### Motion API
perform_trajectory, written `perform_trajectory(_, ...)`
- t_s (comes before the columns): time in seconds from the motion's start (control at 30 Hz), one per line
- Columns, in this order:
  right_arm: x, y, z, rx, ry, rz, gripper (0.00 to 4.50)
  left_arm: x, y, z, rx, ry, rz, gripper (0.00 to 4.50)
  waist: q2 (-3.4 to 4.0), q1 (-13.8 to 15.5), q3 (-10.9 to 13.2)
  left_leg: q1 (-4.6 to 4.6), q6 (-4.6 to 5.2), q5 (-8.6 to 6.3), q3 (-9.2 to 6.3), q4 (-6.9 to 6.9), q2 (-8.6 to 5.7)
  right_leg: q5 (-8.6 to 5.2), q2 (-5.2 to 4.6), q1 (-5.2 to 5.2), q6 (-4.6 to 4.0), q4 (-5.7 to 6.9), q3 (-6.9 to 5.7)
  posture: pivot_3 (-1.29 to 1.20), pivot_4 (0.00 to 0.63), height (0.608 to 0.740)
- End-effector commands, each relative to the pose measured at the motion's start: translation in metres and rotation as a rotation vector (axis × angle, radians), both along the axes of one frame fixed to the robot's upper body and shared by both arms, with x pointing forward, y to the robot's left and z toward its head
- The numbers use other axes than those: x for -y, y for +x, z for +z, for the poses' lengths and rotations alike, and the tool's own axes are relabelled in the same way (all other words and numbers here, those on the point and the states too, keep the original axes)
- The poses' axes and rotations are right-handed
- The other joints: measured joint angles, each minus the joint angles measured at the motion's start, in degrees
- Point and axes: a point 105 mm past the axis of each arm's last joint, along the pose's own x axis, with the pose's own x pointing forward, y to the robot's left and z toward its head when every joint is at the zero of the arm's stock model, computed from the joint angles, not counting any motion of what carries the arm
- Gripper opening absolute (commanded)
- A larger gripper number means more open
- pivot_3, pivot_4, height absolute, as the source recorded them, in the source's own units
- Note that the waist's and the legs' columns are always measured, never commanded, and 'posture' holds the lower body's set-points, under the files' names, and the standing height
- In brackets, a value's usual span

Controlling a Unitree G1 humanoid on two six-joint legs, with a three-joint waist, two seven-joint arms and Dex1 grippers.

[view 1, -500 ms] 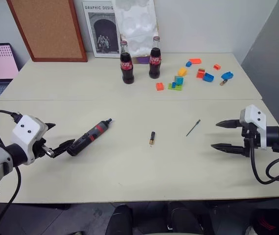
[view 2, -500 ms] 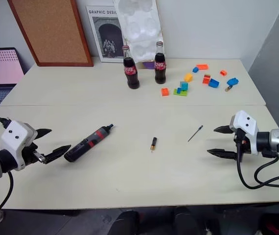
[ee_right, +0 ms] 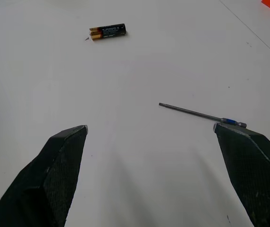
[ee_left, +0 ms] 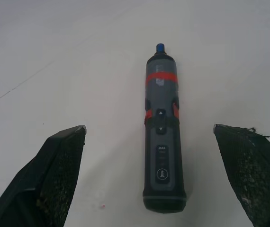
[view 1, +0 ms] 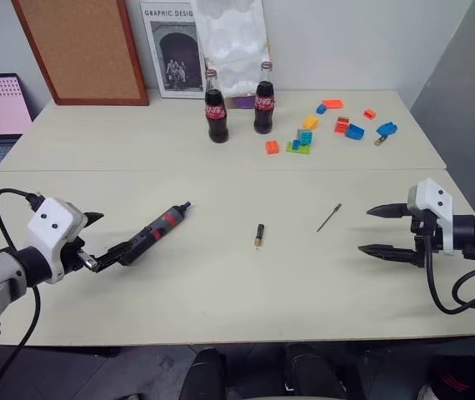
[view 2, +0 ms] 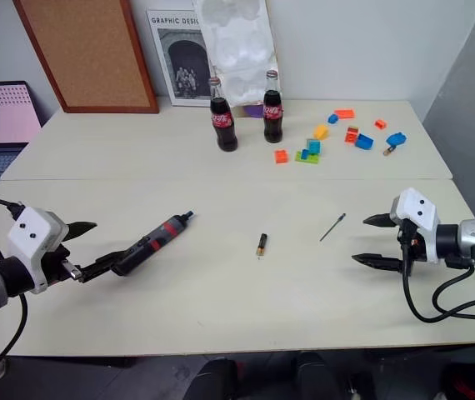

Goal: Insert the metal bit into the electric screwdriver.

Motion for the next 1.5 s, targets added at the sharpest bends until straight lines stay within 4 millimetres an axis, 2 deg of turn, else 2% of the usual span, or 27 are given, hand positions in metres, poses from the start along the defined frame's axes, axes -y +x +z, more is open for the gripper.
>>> perform_trajectory(0.03, -0.002, 0.001, 0.014, 0.05, -0.001, 0.021, 4.48, 0.005, 0.002, 0.013, 0.048, 0.008, -0.016, 4.5, 0.0, 0.0, 0.0, 0.0, 0.0, 0.0, 0.0, 0.0, 0.0, 0.0, 0.0, 0.0, 0.0, 0.0, 0.0, 0.0, 0.15, 0.74)
perform_trajectory(0.47, 0.001, 0.001, 0.017, 0.045, -0.005, 0.022, 4.48, 0.0, 0.0, 0.029, 0.116, -0.032, 0.011, 4.5, 0.0, 0.0, 0.0, 0.0, 0.0, 0.0, 0.01, 0.0, 0.0, 0.0, 0.0, 0.0, 0.0, 0.0, 0.0, 0.0, 0.15, 0.74)
perform_trajectory(0.67, 0.0, 0.002, 0.015, 0.045, -0.003, 0.024, 4.48, 0.0, -0.004, 0.025, 0.088, -0.015, 0.009, 4.5, 0.0, 0.0, 0.0, 0.01, 0.0, 0.0, 0.01, 0.01, -0.01, 0.01, 0.0, 0.0, 0.0, 0.01, 0.01, 0.0, 0.15, 0.74)
perform_trajectory(0.9, -0.01, 0.002, 0.02, 0.066, 0.008, 0.054, 4.48, 0.013, -0.008, 0.023, 0.059, 0.002, -0.07, 4.5, 0.0, 0.0, 0.0, 0.01, 0.0, 0.0, 0.02, 0.0, 0.0, 0.0, 0.0, 0.0, -0.01, 0.01, 0.02, 0.0, 0.15, 0.74)
perform_trajectory(1.0, -0.029, -0.001, 0.027, 0.084, 0.043, 0.107, 4.48, 0.027, -0.011, 0.023, 0.044, -0.014, -0.129, 4.5, 0.0, 0.0, 0.0, 0.01, 0.0, 0.0, 0.03, 0.01, 0.0, 0.0, 0.0, 0.0, -0.02, 0.01, 0.03, 0.0, 0.15, 0.74)
perform_trajectory(1.2, -0.096, -0.011, 0.025, 0.108, 0.163, 0.232, 4.48, 0.056, -0.011, 0.021, 0.04, -0.014, -0.227, 4.5, 0.0, 0.0, 0.0, 0.03, 0.0, 0.0, 0.0, -0.01, 0.04, 0.01, 0.06, -0.01, 0.01, 0.03, 0.02, 0.0, 0.15, 0.74)
perform_trajectory(1.27, -0.114, -0.009, 0.018, 0.121, 0.182, 0.235, 4.48, 0.062, -0.011, 0.019, 0.036, -0.009, -0.252, 4.5, 0.0, 0.0, 0.0, 0.03, 0.0, 0.0, -0.02, -0.01, 0.04, 0.01, 0.06, -0.01, 0.01, 0.05, 0.02, 0.0, 0.15, 0.74)
perform_trajectory(1.33, -0.132, 0.002, 0.005, 0.131, 0.164, 0.175, 4.48, 0.069, -0.011, 0.016, 0.028, -0.004, -0.282, 4.5, -0.01, 0.0, 0.0, 0.01, 0.0, 0.0, -0.02, 0.0, 0.02, 0.02, 0.06, -0.01, 0.02, 0.04, 0.02, 0.0, 0.15, 0.74)
perform_trajectory(1.4, -0.142, 0.01, -0.005, 0.112, 0.155, 0.108, 4.48, 0.072, -0.011, 0.015, 0.024, -0.003, -0.296, 4.5, -0.01, 0.0, 0.0, 0.02, 0.0, 0.0, -0.01, 0.01, 0.02, 0.02, 0.06, -0.01, 0.01, 0.04, 0.05, 0.0, 0.15, 0.74)
perform_trajectory(1.5, -0.16, 0.01, -0.017, 0.021, 0.194, 0.062, 4.48, 0.076, -0.011, 0.013, 0.021, 0.002, -0.317, 4.5, -0.01, 0.0, 0.0, 0.0, 0.0, 0.0, -0.02, 0.0, 0.03, 0.03, 0.06, -0.03, 0.01, 0.05, 0.03, 0.0, 0.15, 0.74)
